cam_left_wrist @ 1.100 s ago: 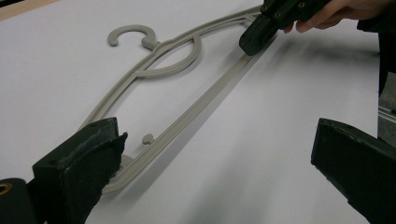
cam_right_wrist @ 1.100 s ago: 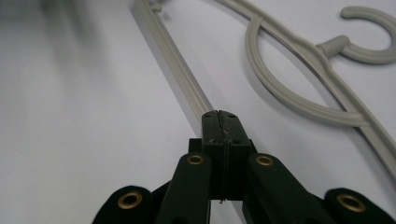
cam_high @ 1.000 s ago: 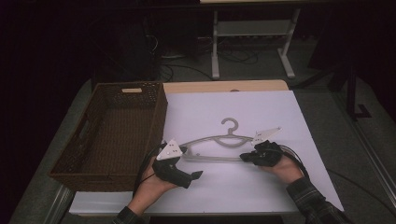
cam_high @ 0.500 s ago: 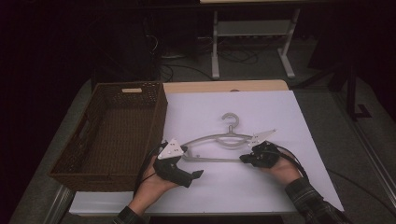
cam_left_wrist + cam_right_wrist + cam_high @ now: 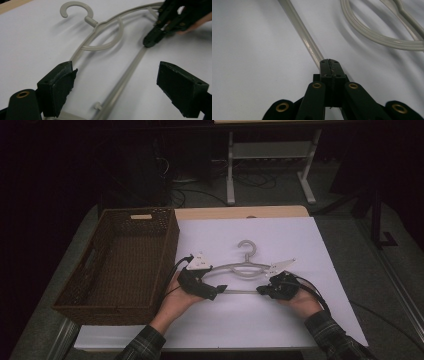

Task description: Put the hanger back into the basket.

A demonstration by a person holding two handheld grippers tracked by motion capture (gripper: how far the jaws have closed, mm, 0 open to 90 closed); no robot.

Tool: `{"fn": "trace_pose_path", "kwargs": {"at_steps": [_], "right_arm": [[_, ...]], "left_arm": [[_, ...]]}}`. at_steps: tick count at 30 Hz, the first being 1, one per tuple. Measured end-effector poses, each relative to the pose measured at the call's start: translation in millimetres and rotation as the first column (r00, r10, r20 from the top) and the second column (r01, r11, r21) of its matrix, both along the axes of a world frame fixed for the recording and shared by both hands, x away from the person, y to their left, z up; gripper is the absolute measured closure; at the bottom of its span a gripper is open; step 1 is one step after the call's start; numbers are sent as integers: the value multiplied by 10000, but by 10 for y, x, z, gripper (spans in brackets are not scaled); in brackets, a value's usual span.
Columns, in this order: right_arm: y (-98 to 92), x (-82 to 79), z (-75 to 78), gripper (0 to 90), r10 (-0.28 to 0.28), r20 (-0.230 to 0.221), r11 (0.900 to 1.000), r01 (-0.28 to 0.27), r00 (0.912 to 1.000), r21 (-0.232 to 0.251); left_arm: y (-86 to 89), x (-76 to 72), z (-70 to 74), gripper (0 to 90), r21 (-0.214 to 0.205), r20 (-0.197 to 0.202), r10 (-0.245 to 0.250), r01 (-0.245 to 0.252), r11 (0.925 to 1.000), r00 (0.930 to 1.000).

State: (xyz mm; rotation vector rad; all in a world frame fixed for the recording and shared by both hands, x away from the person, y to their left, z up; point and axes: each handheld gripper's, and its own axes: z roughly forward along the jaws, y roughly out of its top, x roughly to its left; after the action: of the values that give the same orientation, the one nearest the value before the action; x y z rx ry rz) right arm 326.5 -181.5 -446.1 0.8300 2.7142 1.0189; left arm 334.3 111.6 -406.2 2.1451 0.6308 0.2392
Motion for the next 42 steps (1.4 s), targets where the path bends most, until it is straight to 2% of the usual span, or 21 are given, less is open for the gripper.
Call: {"fn": "trace_pose_path", "kwargs": {"at_steps": [1,2,4,6,7,9,11,15,18,22,23,25,28,29,30,32,33,35,39,42], "right_arm": [[0,0,1,900,11,15,10000,-11,10000,-25],[0,0,1,900,10,11,10000,-10,10000,-31],[1,3,3,900,8,-34,10000,-8,10000,-37],[2,3,3,900,23,-16,10000,-23,10000,-48],[1,4,3,900,14,-40,10000,-14,10000,-27],[1,5,4,900,35,-29,10000,-35,10000,-51],[-1,8,3,900,36,-51,10000,-36,10000,-27],[-1,11,4,900,57,-60,10000,-58,10000,-42],[-4,14,3,900,57,-70,10000,-57,10000,-15],[-5,16,3,900,55,-104,10000,-55,9999,7],[-5,16,3,900,55,-104,10000,-55,9999,7],[-7,18,3,900,46,-164,10000,-45,9999,34],[-7,18,3,900,53,-157,10000,-52,9999,29],[-7,17,3,900,53,-151,10000,-52,9999,22],[-6,17,3,900,50,-146,10000,-49,9999,21],[-7,17,4,900,52,-149,10000,-52,9999,18],[-8,17,3,900,50,-157,10000,-49,9999,26],[-8,17,3,900,52,-155,10000,-52,9999,26],[-8,17,3,900,48,-157,10000,-48,9999,35],[-8,17,2,900,49,-130,10000,-49,9999,31]], "left_arm": [[0,0,0,153,0,0,0,0,10000,10000],[-32,84,-26,159,195,29,35,-36,9998,10000],[-55,173,-59,186,240,23,30,-30,9997,10000],[-65,201,-66,218,341,34,19,-20,9994,10000],[-94,279,-84,237,624,186,34,-45,9980,9998],[-111,332,-95,282,758,259,51,-71,9971,9997],[-151,462,-141,326,933,225,-14,-7,9956,9997],[-193,571,-181,420,1135,113,-174,160,9934,9998],[-253,675,-250,473,1618,22,-334,326,9863,9994],[-279,705,-314,543,1821,-172,-484,507,9820,9987],[-290,713,-337,543,2082,-145,-510,529,9767,9986],[-320,722,-364,601,2168,-264,-538,583,9745,9982],[-344,720,-369,644,2282,-206,-598,629,9716,9980],[-374,721,-381,655,2456,-197,-642,671,9670,9977],[-379,725,-380,658,2509,-196,-666,694,9655,9976],[-381,728,-377,665,2516,-202,-623,654,9656,9979],[-377,736,-369,707,2636,-147,-615,632,9625,9980],[-374,742,-369,733,2606,-155,-557,578,9637,9983],[-388,730,-364,742,2836,37,-682,643,9568,9977],[-389,719,-355,754,2906,148,-776,700,9543,9969]]}}
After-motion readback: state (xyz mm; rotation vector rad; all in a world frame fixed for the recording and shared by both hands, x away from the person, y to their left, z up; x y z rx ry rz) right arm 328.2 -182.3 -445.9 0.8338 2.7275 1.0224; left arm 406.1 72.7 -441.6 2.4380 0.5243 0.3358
